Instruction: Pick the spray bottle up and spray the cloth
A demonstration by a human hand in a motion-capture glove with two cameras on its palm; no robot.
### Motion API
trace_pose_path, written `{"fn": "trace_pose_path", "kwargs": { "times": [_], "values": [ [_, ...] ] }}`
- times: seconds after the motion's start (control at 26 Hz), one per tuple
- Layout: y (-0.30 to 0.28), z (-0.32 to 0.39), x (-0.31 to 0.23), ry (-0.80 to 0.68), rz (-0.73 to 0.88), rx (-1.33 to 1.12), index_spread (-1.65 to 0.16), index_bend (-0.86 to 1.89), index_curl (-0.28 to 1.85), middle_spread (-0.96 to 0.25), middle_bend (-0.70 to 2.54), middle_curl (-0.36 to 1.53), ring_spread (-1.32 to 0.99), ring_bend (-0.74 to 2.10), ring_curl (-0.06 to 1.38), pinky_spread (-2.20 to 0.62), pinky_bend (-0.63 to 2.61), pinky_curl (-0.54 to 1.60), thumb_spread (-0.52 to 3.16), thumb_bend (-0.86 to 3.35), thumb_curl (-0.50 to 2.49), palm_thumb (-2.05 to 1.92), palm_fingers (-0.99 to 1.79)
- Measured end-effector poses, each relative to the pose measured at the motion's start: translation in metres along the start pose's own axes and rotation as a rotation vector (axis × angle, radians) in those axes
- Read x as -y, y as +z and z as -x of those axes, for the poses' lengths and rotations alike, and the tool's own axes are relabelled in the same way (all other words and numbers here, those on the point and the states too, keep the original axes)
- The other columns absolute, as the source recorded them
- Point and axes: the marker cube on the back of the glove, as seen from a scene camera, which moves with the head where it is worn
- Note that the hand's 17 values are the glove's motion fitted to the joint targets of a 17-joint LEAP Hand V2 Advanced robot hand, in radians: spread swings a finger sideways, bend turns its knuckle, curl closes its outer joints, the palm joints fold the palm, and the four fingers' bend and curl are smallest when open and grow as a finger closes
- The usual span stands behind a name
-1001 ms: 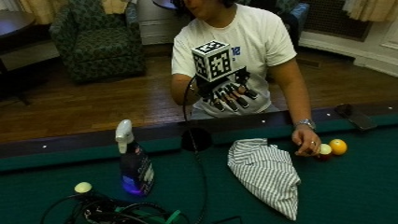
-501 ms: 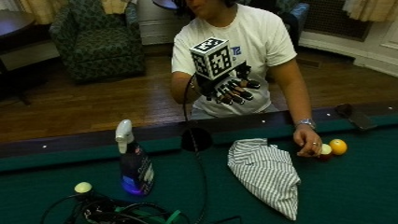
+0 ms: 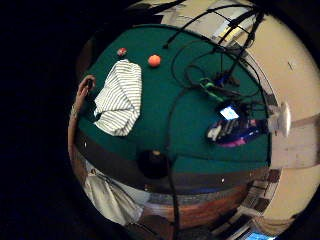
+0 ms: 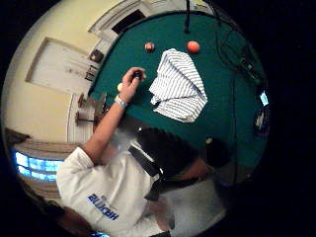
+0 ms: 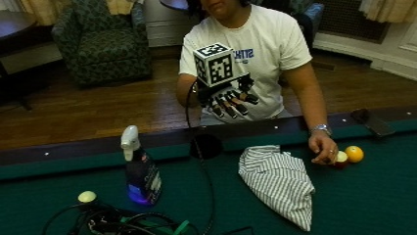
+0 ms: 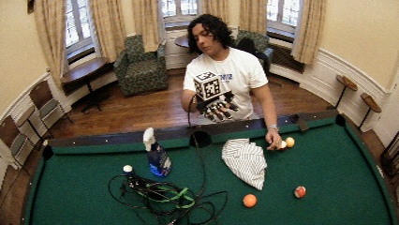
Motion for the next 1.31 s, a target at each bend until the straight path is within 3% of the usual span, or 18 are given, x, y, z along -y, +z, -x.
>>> {"fn": "trace_pose_path", "kwargs": {
  "times": [0.62, 1.31],
  "values": [
    [0.004, -0.09, -0.044, 0.246, -0.084, 0.063, -0.48, 0.13, 0.18, -0.08, 0.21, 0.27, -0.05, 0.39, 0.24, 0.21, 0.43, 0.3, 0.97, -0.03, 0.25, 0.3, 0.18],
    [0.017, -0.147, -0.111, 0.506, -0.37, 0.547, -0.47, 0.13, 0.18, -0.06, 0.22, 0.31, -0.03, 0.47, 0.28, 0.24, 0.42, 0.32, 0.98, -0.02, 0.29, 0.34, 0.3]
  ]
}}
